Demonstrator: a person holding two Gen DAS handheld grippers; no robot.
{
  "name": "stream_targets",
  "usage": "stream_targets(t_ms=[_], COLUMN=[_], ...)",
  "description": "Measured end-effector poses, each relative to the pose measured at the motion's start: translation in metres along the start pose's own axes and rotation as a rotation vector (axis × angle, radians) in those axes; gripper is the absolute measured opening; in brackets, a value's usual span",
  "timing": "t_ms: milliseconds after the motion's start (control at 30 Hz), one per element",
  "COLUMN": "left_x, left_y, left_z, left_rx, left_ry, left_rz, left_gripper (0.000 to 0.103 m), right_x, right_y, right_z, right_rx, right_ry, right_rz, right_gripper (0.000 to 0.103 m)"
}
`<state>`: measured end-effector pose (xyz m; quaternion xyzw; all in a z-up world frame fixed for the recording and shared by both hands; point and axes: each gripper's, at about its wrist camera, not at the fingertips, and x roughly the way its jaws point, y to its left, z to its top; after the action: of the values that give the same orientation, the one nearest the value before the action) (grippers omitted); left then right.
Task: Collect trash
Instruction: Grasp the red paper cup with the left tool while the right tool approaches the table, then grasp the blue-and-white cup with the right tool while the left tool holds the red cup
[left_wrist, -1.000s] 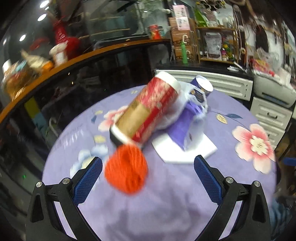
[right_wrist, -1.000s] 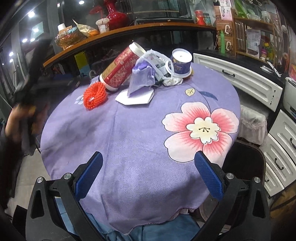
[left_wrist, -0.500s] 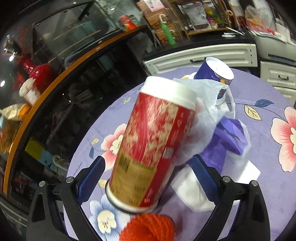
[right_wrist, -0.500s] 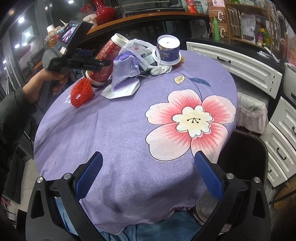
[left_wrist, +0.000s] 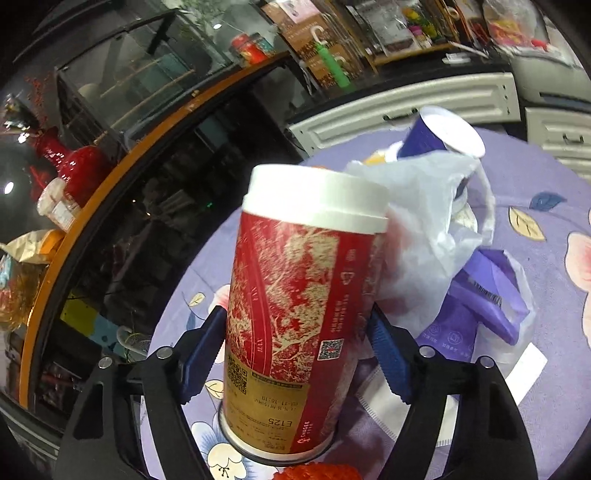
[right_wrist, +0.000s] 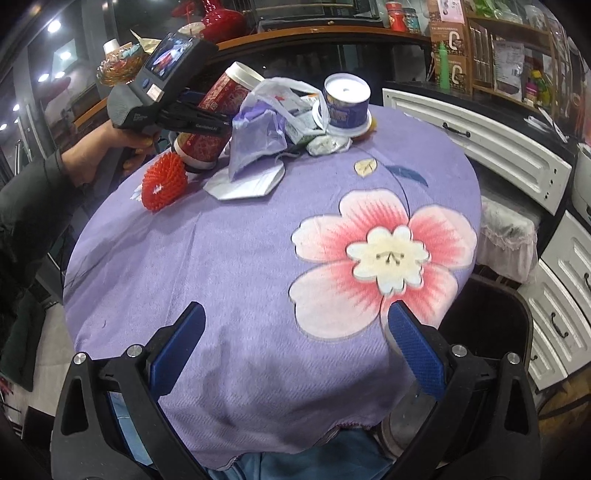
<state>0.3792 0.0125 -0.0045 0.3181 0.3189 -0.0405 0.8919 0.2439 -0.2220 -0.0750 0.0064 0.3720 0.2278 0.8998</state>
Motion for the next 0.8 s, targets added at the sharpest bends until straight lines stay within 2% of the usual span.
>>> stream_targets(t_ms=[133,400,600,800], left_x=[-0.011,-0.043,-0.066,-0.084], left_y=[0.012,0.052,0.062,0.061], left_z=[0.0,-0.005,-0.012,-0.018], left_rx=[-0.063,-0.256,-0.343,-0.399], left_ry=[-0.034,-0.125,-0.189,-0.24], left_rz=[-0.007,0.032,0.041,0.016], left_gripper=[0.072,0.072,0.072,0.072], right_x=[-0.001,0.007,0.028,0.062], right_y=[-0.004,-0.013,-0.033,-0.061], right_z=[0.019,0.07,0.126,0.185], right_rx=[-0.018,-0.026,0.054,0.216], right_ry=[-0.032,-0.088,-0.144,-0.158], right_rz=[0.017,0.021,-0.008,-0.01], right_gripper=[0.098,0.098,0.098,0.098])
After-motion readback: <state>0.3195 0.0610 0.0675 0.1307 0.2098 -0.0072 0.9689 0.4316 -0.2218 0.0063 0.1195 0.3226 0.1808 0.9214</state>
